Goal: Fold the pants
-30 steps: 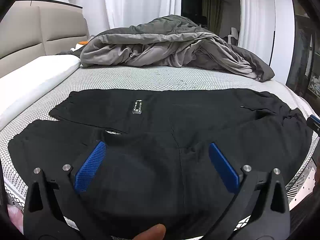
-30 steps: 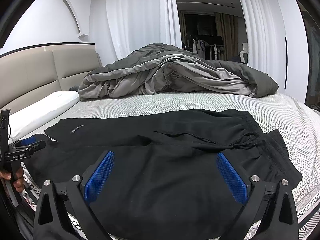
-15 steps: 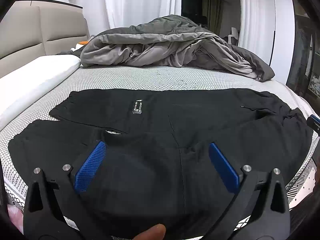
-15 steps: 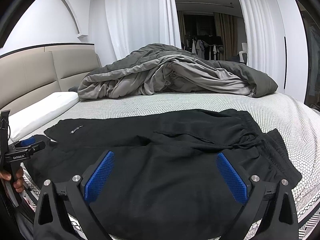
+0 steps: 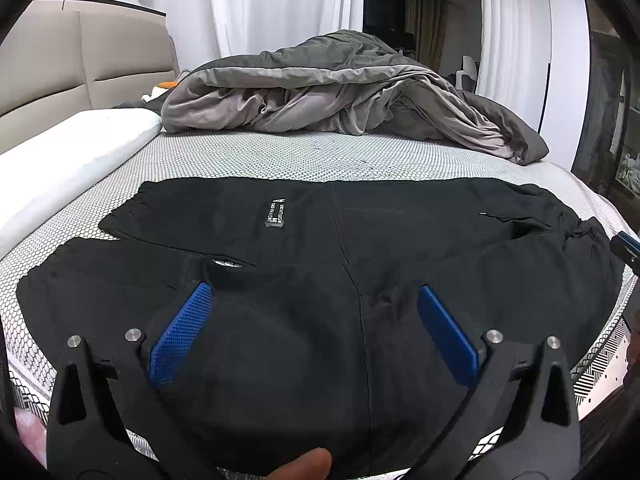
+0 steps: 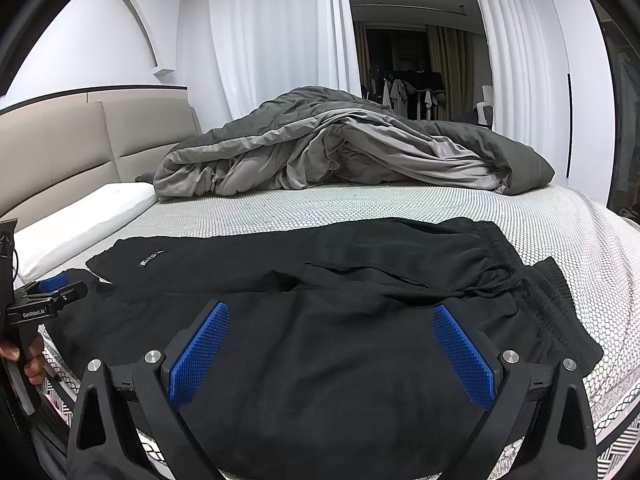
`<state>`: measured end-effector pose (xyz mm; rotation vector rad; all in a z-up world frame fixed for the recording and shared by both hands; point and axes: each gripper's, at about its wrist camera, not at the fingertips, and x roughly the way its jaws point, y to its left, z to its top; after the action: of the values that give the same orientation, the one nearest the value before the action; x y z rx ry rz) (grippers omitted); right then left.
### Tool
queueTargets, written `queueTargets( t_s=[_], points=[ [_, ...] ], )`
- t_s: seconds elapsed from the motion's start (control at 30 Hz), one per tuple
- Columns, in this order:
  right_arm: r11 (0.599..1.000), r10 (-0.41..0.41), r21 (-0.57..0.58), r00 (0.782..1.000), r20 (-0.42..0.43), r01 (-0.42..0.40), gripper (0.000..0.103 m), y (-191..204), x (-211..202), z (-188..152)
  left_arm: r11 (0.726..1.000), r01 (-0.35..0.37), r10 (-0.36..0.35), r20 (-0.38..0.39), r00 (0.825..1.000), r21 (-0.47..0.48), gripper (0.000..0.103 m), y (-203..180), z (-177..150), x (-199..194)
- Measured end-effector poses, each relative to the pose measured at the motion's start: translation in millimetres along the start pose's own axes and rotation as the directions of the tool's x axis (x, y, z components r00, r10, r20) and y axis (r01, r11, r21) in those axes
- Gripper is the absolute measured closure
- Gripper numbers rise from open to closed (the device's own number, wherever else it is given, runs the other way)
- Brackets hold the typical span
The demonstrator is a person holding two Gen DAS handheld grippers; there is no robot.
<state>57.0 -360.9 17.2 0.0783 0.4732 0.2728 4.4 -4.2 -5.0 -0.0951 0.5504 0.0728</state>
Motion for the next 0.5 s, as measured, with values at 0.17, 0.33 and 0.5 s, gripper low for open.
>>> queueTargets(
  t_s=[0.17,0.33,0.5],
  points=[
    [1.0,-0.006,0.001,1.0,-0.005,0.006,0.0,-1.3,0.8,-0.4,1.0,0.006,-0.006,-0.003,1.0,0.014,0.001,-1.6,-2.7,-2.7],
    [0.999,-0.031,-0.021,0.999,-0.017,0.031,0.0,1.7,6.4,-2.1,1.0,0.006,-0.006,-0.006,1.0,0.013,0.001,-1.6,-4.6,-3.4],
    [0.999,-0.026,-0.026,0.999,-0.022,0.026,0.0,1.8,7.7,-2.1,1.0,0.004,-0.004,-0.024,1.0,-0.004,0.001,-0.6,-7.1,-4.0]
  ],
)
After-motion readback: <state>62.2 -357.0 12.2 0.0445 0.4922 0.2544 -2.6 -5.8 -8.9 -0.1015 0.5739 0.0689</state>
